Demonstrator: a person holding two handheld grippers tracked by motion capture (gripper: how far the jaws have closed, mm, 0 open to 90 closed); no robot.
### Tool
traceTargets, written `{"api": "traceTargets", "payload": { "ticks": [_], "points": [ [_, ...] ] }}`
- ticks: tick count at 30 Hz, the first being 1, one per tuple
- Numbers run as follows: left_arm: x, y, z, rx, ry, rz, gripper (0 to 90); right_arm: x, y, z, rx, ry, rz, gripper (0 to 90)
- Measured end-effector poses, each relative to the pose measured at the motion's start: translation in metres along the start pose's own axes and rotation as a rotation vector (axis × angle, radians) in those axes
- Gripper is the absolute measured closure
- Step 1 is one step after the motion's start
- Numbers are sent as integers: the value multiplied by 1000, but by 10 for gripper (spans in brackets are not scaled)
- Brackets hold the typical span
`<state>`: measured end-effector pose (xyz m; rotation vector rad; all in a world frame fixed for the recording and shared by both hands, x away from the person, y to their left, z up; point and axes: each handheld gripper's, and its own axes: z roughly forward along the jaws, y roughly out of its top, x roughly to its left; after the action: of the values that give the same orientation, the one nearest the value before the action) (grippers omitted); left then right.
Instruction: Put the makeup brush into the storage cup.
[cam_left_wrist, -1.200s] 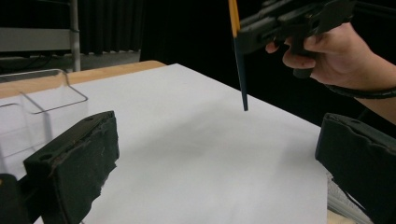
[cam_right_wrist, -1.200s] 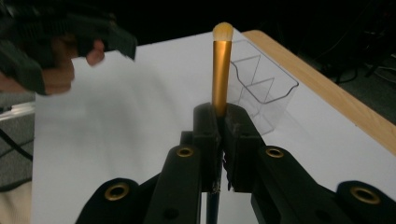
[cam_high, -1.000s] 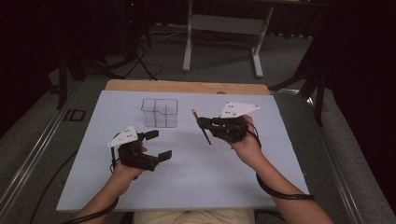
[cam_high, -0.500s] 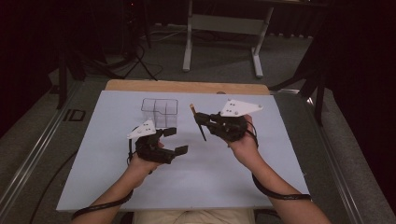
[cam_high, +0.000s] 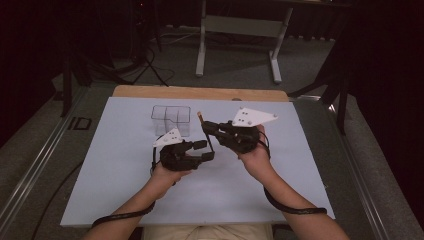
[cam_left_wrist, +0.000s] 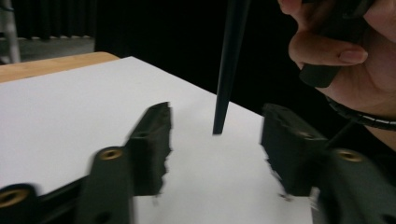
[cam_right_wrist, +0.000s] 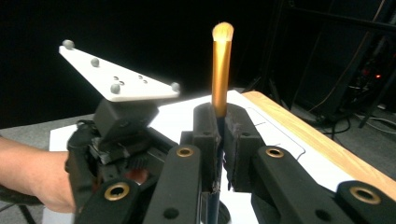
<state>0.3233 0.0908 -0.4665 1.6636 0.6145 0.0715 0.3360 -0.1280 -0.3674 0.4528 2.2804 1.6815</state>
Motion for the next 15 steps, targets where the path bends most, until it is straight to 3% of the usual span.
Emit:
{"api": "traceTargets", "payload": {
  "ticks": [4, 6, 10, 15],
  "points": [
    [0, 1, 4, 2, -4, 14, 627, 2, -1, 2, 3, 9, -1, 841],
    [0, 1, 4, -1, -6, 17, 653, 2, -1, 1, 4, 8, 0, 841],
    [2, 2, 2, -4, 3, 29, 821, 2, -2, 1, 9, 9, 0, 840],
    [1, 2, 1, 30, -11, 47, 858, -1, -4, -1, 8, 15, 24, 839]
  ]
}}
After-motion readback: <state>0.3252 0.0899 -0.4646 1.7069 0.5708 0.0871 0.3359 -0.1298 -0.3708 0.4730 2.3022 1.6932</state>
